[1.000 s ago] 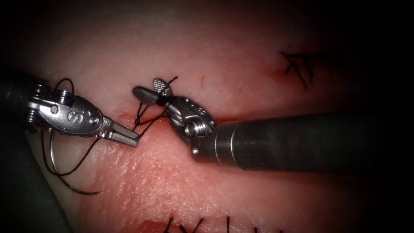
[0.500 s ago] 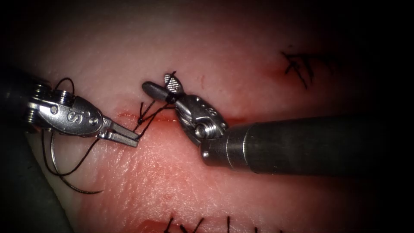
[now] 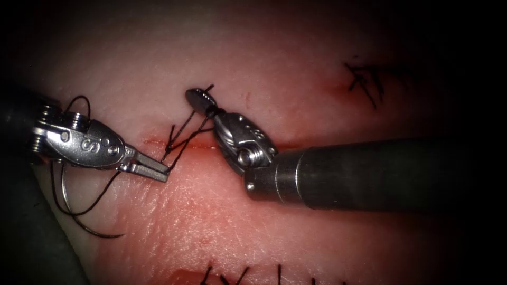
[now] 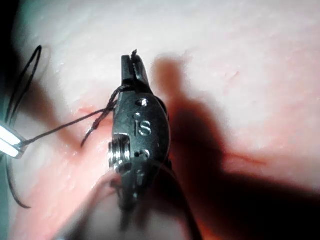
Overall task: Wound Closure
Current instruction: Grab the short tail with the right gripper
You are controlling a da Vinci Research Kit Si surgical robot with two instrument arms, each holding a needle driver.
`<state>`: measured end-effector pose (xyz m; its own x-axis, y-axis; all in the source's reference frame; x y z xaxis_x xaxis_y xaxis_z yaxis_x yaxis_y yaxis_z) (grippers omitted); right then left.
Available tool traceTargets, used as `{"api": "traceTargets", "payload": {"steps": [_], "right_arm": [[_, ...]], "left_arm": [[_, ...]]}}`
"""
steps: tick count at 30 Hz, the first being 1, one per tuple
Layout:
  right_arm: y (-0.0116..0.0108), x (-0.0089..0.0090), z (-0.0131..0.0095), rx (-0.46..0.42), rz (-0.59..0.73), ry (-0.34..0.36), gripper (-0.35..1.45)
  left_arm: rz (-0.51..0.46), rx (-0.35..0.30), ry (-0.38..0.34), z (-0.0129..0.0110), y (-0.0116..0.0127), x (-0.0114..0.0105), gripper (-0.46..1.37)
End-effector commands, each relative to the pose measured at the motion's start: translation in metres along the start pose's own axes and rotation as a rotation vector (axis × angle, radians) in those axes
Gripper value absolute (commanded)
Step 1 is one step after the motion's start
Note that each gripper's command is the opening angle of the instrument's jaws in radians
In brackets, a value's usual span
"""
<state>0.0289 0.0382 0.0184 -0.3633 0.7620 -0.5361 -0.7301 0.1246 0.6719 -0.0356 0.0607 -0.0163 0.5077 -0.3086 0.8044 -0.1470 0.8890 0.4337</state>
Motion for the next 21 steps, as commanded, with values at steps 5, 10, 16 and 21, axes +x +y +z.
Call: {"api": "traceTargets", "payload": {"steps": [5,10,16,21], "right_arm": [[-0.0007,0.0007,-0.0003,-0.001,0.044,0.003,-0.35],[-0.0012,0.0008,-0.0008,0.002,0.047,0.010,-0.35],[-0.0015,0.0005,-0.0010,0.018,0.045,0.005,-0.35],[-0.0018,0.0002,-0.0012,0.022,0.032,0.005,-0.35]], "left_arm": [[-0.018,-0.017,-0.015,-0.0006,0.0004,0.0002,-0.35],[-0.072,-0.116,-0.030,-0.0025,0.0026,0.0011,-0.35],[-0.109,-0.190,-0.012,-0.0049,0.0072,0.0029,-0.35],[-0.138,-0.203,-0.002,-0.0054,0.0101,0.0045,-0.35]]}}
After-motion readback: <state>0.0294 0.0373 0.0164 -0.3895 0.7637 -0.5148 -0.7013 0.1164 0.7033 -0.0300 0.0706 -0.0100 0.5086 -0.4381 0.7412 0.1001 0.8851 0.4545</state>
